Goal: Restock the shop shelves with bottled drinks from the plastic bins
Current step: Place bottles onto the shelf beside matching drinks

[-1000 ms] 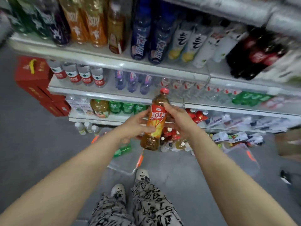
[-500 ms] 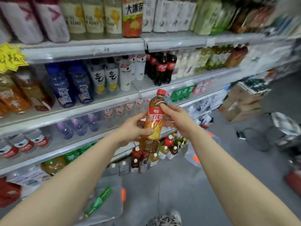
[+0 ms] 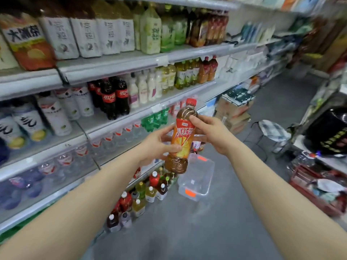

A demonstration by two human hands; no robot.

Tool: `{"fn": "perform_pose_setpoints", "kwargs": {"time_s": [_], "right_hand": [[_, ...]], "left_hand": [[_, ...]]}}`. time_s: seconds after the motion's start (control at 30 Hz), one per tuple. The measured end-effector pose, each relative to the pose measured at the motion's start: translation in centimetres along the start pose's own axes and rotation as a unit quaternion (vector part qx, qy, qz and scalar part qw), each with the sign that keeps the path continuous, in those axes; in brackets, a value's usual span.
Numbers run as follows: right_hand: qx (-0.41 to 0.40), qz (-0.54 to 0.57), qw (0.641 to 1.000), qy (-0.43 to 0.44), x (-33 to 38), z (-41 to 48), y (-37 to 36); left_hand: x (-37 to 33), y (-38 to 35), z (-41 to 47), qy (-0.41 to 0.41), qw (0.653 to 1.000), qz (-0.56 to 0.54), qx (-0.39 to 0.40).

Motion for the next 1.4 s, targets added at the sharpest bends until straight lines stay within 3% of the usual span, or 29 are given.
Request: {"fn": "perform_pose_setpoints", "kwargs": {"time_s": [0.27, 0.57, 1.1, 1.4], "right_hand": [[-0.067, -0.025, 0.997, 0.025, 1.5, 3.1, 15.5], [-0.137, -0.019, 0.989, 0.047, 0.8, 9.0, 27.7], [-0.157, -0.021, 0.987, 0.039, 0.5, 26.2, 45.3], [-0.124, -0.011, 0.991, 0.051, -0.5, 36.1, 55.7]], "left_hand": [[-5.7, -10.9, 11.1, -0.03, 0.998, 0.004, 0.051], [-9.4, -17.8, 23.2, -0.05, 0.994, 0.043, 0.086], [-14.6, -24.1, 48.4, -0.067, 0.988, 0.055, 0.129], [-16.9, -28.5, 61.2, -0.07, 0.992, 0.057, 0.09]]}}
Point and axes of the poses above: each hand's wrist, its own z-axis towards the middle knuckle, its own y-axis out of the back of the hand, x = y × z, the point moved 3 cm from there along z, towards the middle knuckle
